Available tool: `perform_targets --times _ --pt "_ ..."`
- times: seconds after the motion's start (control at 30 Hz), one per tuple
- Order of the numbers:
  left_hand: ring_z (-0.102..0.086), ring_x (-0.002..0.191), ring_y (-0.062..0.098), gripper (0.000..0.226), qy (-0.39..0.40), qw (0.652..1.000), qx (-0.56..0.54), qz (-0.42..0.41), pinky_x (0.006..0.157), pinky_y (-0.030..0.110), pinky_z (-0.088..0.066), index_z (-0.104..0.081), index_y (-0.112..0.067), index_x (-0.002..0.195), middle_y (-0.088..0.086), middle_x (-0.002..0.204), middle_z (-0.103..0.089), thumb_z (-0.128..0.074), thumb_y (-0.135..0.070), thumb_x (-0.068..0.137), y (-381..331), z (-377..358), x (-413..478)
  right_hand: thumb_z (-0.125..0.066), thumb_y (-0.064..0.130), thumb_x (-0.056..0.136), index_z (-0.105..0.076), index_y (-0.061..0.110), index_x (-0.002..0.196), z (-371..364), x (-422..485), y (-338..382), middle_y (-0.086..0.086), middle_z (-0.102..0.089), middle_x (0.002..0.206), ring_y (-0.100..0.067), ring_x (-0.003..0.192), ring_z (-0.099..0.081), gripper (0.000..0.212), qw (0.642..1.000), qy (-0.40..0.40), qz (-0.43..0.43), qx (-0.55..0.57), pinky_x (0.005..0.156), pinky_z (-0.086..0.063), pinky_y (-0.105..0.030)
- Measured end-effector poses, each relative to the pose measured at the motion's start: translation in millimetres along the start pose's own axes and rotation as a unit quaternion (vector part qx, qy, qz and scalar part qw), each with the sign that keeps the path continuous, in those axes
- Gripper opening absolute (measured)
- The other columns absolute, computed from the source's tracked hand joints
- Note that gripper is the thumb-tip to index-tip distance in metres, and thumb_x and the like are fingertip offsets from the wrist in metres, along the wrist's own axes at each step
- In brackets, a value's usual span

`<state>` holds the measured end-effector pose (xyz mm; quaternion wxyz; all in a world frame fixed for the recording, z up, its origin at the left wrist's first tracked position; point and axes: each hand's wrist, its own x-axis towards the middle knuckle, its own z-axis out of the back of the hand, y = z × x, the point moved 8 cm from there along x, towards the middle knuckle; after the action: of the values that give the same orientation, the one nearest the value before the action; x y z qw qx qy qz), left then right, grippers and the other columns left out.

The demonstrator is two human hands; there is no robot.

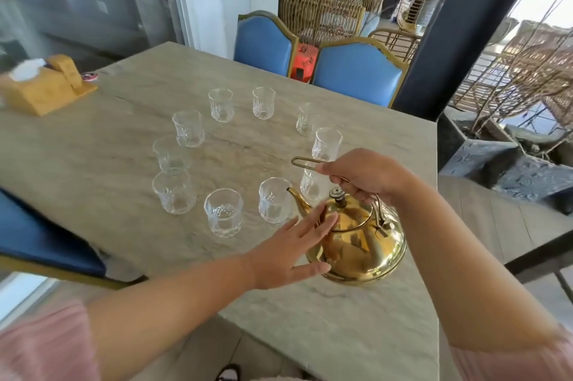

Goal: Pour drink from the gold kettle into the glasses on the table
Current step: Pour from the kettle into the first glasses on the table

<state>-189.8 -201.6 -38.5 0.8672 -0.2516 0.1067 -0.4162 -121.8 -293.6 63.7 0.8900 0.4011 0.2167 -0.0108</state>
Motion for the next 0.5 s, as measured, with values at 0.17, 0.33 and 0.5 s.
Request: perform_targets --times 0.17,0.33,0.5 --pt "0.021 0.142 -0.001 0.076 0.002 1.000 -0.010 0.002 0.118 0.034 0.009 0.025 -0.039 0.143 -0.009 0.153 0.034 -0.035 -0.051 0.097 2.1 -3.0 2.6 -0.056 0.038 0.093 -0.046 0.011 0.065 -0.8 6.8 2.0 0.000 -0.035 0.045 -0.013 0.034 -0.027 0.040 1.000 0.017 0.000 -0.020 0.041 -0.026 -0.024" --pt "0.022 0.141 -0.002 0.075 0.006 1.000 -0.013 0.001 0.118 0.033 0.010 0.026 -0.039 0.142 -0.009 0.152 0.035 -0.034 -0.051 0.098 3.0 -3.7 4.4 -0.056 0.038 0.093 -0.046 0.010 0.066 -0.8 12.0 6.5 -0.003 -0.036 0.046 -0.013 0.031 -0.028 0.040 0.999 0.023 0.004 -0.042 0.041 -0.028 -0.024" --pt "0.021 0.142 -0.001 0.075 0.009 1.000 -0.015 0.005 0.118 0.035 0.011 0.027 -0.039 0.142 -0.008 0.153 0.034 -0.033 -0.051 0.098 4.6 -4.6 5.4 -0.055 0.036 0.094 -0.046 0.011 0.065 -2.5 14.5 7.5 -0.003 -0.036 0.048 -0.013 0.034 -0.027 0.039 0.998 0.039 0.004 -0.046 0.041 -0.027 -0.022"
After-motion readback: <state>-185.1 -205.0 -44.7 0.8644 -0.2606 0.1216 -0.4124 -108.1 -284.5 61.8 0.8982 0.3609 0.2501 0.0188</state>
